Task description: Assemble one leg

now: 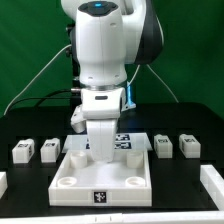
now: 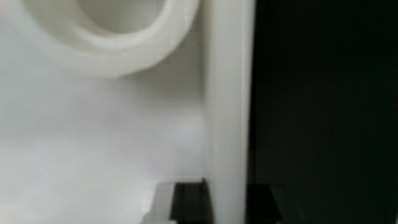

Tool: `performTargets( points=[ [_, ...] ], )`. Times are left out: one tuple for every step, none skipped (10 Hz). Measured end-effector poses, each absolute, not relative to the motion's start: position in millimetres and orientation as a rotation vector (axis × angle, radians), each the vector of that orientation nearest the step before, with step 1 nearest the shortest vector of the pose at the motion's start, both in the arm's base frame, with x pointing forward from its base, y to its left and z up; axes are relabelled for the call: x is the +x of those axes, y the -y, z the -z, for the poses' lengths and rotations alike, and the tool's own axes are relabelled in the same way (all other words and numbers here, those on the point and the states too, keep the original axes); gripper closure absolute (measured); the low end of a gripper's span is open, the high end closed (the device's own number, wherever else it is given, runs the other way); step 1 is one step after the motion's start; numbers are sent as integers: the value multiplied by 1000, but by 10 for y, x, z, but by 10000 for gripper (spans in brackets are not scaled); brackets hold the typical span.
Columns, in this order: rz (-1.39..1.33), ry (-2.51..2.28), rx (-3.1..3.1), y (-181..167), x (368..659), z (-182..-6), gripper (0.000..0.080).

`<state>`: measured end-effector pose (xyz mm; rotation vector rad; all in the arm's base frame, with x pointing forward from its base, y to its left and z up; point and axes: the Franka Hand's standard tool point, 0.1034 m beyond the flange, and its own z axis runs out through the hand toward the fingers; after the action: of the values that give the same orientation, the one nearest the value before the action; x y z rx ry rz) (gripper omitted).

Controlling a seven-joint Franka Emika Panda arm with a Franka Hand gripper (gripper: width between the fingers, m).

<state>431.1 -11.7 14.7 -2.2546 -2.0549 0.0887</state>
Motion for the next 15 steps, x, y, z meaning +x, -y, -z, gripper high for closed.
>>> performTargets(
  points=[
    [-72,2074,-2245,41,4419,-174,730],
    [-46,2095,-2237,-73,4553,-194,732],
    [-22,2096,-2244,-224,4693,-199,736],
    [0,2097,-2249,-349,4805,-205,736],
    [24,2096,-2254,-511,4937,-201,736],
    [-2,2092,-2233,-630,4950,-149,736],
    [-33,2086,-2217,-683,4963,-127,736],
    [-65,2080,-2204,-706,4963,-127,735],
    [-91,2089,-2197,-709,4965,-132,735],
    [-102,2110,-2187,-707,4966,-129,732],
    [-99,2112,-2186,-706,4966,-128,732],
    [-88,2113,-2191,-703,4965,-124,732],
    [-89,2112,-2191,-702,4964,-120,659],
    [-89,2111,-2191,-700,4962,-117,659],
    [-90,2110,-2192,-698,4961,-115,525]
  ],
)
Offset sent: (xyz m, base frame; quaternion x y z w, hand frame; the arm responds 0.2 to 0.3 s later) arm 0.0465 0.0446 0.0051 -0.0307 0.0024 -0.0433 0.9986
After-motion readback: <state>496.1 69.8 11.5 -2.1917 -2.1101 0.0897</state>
